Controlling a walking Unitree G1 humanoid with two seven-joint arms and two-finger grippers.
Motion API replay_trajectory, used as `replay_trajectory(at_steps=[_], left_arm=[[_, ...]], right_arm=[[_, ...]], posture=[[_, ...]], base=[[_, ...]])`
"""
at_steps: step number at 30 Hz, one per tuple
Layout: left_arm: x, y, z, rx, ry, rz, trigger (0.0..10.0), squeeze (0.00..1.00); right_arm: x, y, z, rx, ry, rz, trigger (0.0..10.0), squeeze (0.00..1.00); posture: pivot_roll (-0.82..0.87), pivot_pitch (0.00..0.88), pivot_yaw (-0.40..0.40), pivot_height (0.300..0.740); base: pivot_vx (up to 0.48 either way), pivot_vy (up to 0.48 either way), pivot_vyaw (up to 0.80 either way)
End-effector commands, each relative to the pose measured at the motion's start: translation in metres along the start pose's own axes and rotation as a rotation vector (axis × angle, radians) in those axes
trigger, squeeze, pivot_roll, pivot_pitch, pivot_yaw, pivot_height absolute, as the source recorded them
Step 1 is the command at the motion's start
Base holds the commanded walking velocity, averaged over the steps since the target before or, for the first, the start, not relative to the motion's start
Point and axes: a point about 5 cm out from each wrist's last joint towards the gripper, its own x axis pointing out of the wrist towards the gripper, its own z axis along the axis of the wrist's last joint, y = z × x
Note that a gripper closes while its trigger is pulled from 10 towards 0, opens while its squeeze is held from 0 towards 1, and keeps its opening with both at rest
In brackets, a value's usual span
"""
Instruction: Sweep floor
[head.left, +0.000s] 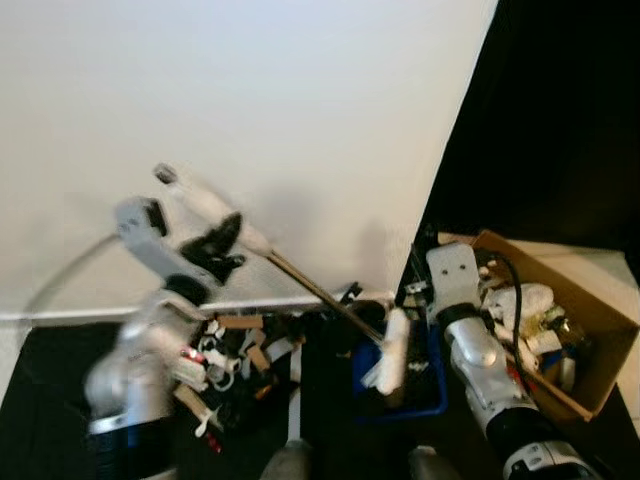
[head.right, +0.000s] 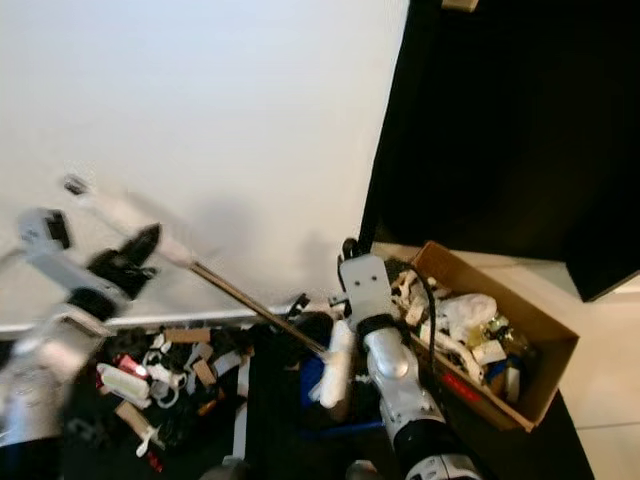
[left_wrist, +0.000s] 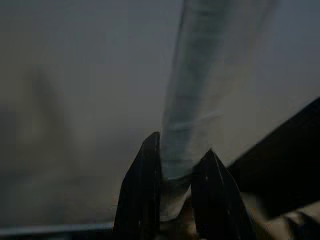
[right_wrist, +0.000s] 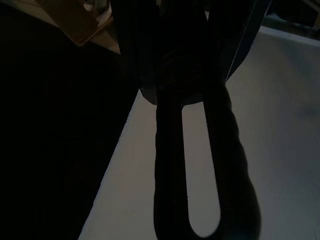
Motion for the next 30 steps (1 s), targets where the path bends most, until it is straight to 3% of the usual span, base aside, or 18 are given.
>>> replay_trajectory(at_steps=[1,4,9,11,14,15,18,22,24,30], left_arm=[[-0.01,0.005,0.014,0.134,0.001,0.04,10.0,0.0],[-0.018,0.007,0.015,0.319,0.058,0.089,10.0,0.0],[-0.025,0.005,0.004,0.386,0.118,0.134,10.0,0.0],[-0.03,0.003,-0.018,0.464,0.193,0.18,10.0,0.0],[-0.031,0.007,-0.03,0.476,0.236,0.225,10.0,0.0],[-0.034,0.017,-0.049,0.434,0.281,0.297,10.0,0.0],[-0.04,0.034,-0.066,0.405,0.313,0.431,10.0,0.0],[-0.042,0.039,-0.07,0.403,0.317,0.474,10.0,0.0],[-0.041,0.038,-0.072,0.434,0.319,0.47,10.0,0.0],[-0.037,0.039,-0.074,0.454,0.296,0.479,10.0,0.0]], right_arm=[[-0.007,0.005,-0.007,0.038,0.022,0.001,10.0,0.0],[-0.008,0.005,-0.007,0.041,0.021,-0.002,10.0,0.0],[-0.008,0.006,-0.005,0.046,0.012,-0.004,10.0,0.0],[-0.008,0.005,-0.001,0.072,-0.008,-0.02,10.0,0.0],[-0.008,0.003,0.002,0.095,-0.019,-0.036,10.0,0.0],[-0.006,0.0,0.006,0.125,-0.037,-0.067,10.0,0.0],[-0.006,-0.008,0.013,0.153,-0.061,-0.113,10.0,0.0],[-0.006,-0.018,0.019,0.17,-0.088,-0.155,10.0,0.0],[-0.01,-0.035,0.031,0.187,-0.136,-0.217,10.0,0.0],[-0.014,-0.056,0.051,0.174,-0.197,-0.273,10.0,0.0]], posture=[[0.14,0.304,0.087,0.74],[0.14,0.298,0.086,0.74],[0.14,0.293,0.084,0.74],[0.14,0.273,0.082,0.74],[0.13,0.265,0.081,0.74],[0.12,0.248,0.086,0.74],[0.11,0.235,0.09,0.74],[0.1,0.225,0.094,0.74],[0.09,0.209,0.099,0.74],[0.08,0.19,0.108,0.74]], base=[[0.0,0.0,0.0],[0.0,0.0,0.0],[0.0,0.0,0.0],[0.0,0.0,0.0],[0.0,0.0,0.0],[0.0,0.0,0.0],[0.0,0.0,0.0],[0.0,0.0,0.0],[0.0,0.0,0.0],[0.0,0.0,0.0]])
